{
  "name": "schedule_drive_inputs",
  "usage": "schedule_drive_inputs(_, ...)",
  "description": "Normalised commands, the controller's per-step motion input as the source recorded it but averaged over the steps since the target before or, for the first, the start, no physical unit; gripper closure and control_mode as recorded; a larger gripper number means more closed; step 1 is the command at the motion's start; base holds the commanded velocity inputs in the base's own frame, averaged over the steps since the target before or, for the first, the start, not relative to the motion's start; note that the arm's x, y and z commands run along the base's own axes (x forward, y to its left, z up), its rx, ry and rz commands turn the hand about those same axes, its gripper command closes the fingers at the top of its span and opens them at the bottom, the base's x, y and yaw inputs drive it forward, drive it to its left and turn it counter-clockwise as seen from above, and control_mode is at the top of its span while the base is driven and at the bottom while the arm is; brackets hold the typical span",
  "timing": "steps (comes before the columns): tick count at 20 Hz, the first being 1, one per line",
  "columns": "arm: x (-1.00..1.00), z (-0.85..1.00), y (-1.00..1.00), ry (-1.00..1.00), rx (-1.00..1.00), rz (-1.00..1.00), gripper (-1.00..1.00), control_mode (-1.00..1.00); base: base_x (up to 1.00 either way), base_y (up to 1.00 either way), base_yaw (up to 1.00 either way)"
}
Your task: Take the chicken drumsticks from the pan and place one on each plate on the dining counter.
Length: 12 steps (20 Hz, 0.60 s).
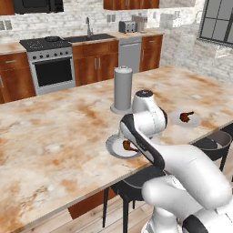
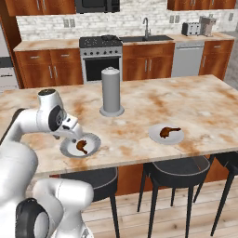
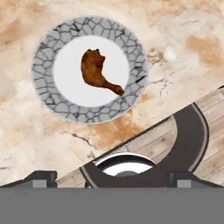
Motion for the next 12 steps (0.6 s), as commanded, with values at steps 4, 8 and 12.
schedule_drive_inputs(4, -0.64, 0.19, -0.3, -0.26, 0.0, 0.04, -1.0, -1.0, 0.0, 0.0, 0.0)
schedule_drive_inputs(8, -0.62, 0.25, -0.27, -0.16, -0.01, 0.12, -1.0, -1.0, 0.0, 0.0, 0.0)
schedule_drive_inputs(12, -0.69, 0.16, -0.29, -0.18, -0.03, 0.16, -1.0, -1.0, 0.0, 0.0, 0.0)
